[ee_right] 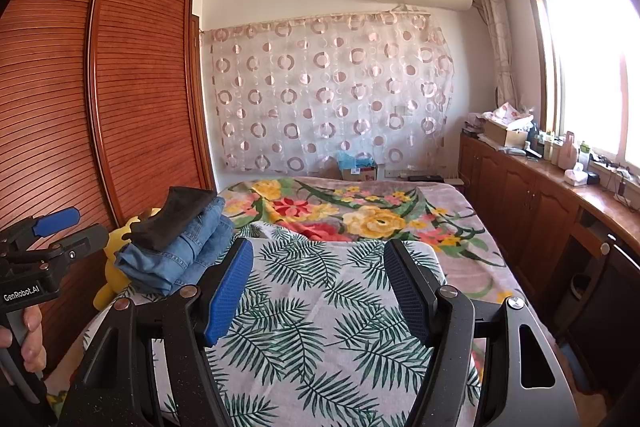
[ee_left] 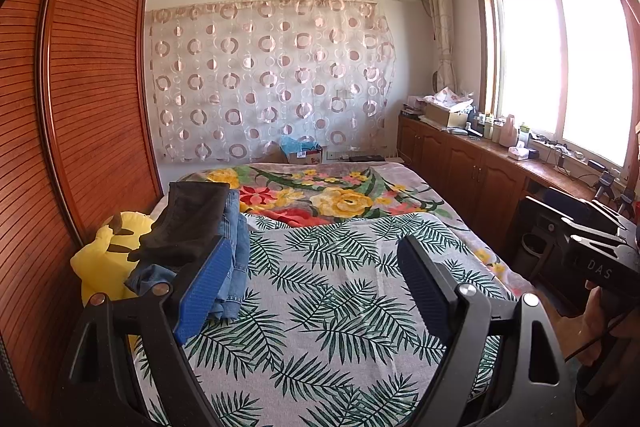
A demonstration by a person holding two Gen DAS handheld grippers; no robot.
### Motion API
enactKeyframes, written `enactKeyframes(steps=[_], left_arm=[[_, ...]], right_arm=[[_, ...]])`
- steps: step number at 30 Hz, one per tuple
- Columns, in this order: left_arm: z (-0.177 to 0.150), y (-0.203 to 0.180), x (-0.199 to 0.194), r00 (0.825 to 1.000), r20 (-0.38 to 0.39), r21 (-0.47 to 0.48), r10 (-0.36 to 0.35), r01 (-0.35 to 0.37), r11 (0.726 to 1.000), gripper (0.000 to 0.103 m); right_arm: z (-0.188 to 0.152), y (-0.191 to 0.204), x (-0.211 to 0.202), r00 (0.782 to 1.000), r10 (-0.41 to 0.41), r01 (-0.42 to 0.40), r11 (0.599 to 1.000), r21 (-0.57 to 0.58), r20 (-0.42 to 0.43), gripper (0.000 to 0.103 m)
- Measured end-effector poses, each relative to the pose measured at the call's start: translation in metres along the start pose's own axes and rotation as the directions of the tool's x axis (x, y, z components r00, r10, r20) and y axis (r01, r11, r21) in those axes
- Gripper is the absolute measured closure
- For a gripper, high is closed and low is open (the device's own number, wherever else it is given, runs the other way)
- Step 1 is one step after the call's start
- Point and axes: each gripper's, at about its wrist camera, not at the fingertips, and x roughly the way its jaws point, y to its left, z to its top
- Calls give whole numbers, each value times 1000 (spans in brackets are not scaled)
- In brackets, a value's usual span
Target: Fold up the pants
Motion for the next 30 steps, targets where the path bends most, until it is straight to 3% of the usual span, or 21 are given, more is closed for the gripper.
enactKeyframes(steps=[30], left_arm=[[-1, 0, -1, 1000, 0, -1, 0, 0, 1000, 18]], right_arm=[[-2, 3, 1, 1000, -1, 1, 1000, 0, 2, 33]])
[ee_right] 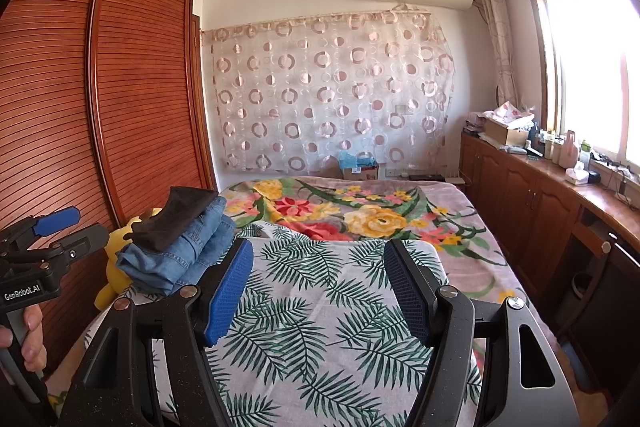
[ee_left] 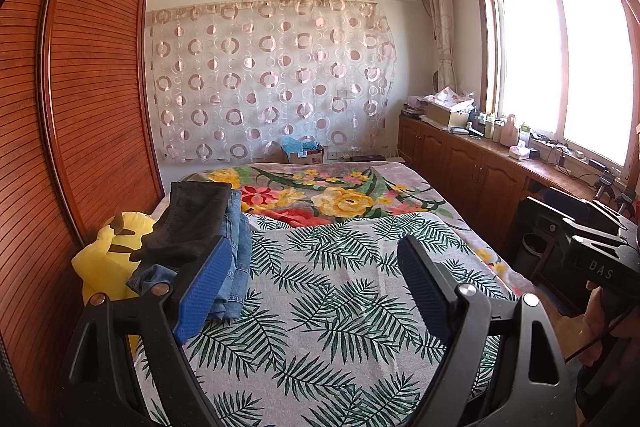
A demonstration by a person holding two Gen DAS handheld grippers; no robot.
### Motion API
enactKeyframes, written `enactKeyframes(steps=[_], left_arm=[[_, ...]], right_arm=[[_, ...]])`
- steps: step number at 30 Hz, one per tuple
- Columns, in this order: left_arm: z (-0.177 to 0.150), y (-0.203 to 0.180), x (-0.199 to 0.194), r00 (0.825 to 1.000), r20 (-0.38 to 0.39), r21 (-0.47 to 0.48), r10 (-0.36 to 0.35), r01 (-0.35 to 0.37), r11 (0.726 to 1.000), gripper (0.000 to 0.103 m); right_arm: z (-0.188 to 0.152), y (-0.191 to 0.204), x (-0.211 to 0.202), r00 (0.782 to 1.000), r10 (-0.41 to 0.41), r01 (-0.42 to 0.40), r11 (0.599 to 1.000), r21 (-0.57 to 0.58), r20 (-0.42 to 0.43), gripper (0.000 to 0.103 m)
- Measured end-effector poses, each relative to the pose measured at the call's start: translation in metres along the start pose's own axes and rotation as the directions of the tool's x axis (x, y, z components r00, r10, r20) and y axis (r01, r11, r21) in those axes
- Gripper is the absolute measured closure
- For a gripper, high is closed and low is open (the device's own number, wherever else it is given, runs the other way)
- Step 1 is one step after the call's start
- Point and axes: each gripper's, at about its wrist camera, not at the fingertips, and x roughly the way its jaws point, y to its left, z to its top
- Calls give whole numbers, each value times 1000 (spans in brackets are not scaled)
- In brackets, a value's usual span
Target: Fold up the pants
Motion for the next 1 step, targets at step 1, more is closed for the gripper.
enactKeyframes(steps=[1], left_arm=[[0, -1, 0, 1000, 0, -1, 0, 0, 1000, 18]], right_arm=[[0, 0, 0, 1000, 1, -1, 1000, -1, 1, 33]])
